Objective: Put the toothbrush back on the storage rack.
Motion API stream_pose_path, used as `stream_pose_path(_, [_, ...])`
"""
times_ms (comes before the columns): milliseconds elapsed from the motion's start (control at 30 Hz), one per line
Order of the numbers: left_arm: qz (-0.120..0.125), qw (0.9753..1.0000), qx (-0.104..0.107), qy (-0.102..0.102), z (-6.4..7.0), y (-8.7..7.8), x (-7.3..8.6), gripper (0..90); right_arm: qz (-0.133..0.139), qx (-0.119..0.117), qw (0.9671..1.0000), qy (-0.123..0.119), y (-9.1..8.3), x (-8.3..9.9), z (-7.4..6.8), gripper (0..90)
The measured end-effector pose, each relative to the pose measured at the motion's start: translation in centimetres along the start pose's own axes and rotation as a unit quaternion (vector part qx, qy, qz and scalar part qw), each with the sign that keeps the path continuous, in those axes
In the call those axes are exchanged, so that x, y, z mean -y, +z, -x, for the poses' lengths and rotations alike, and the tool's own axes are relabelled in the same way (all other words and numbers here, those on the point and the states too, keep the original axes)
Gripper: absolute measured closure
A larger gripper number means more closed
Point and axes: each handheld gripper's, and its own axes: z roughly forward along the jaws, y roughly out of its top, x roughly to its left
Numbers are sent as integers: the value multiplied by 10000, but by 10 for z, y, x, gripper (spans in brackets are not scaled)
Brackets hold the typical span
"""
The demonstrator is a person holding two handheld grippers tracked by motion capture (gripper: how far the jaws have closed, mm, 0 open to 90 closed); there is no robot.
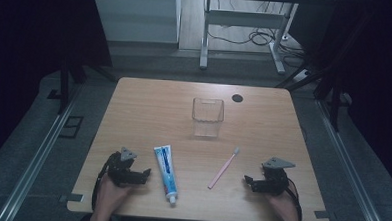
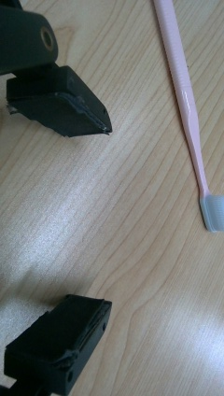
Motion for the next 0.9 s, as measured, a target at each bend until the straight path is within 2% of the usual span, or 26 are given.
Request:
stream_pose_path(533, [7,10000,2,-5,0,0,0,8,9,-45,10000,-50,-1,1,-1,134])
stream_pose_path(900, [7,10000,-1,-15,0,0,0,7,50,-88,9999,-98,-2,2,-2,175])
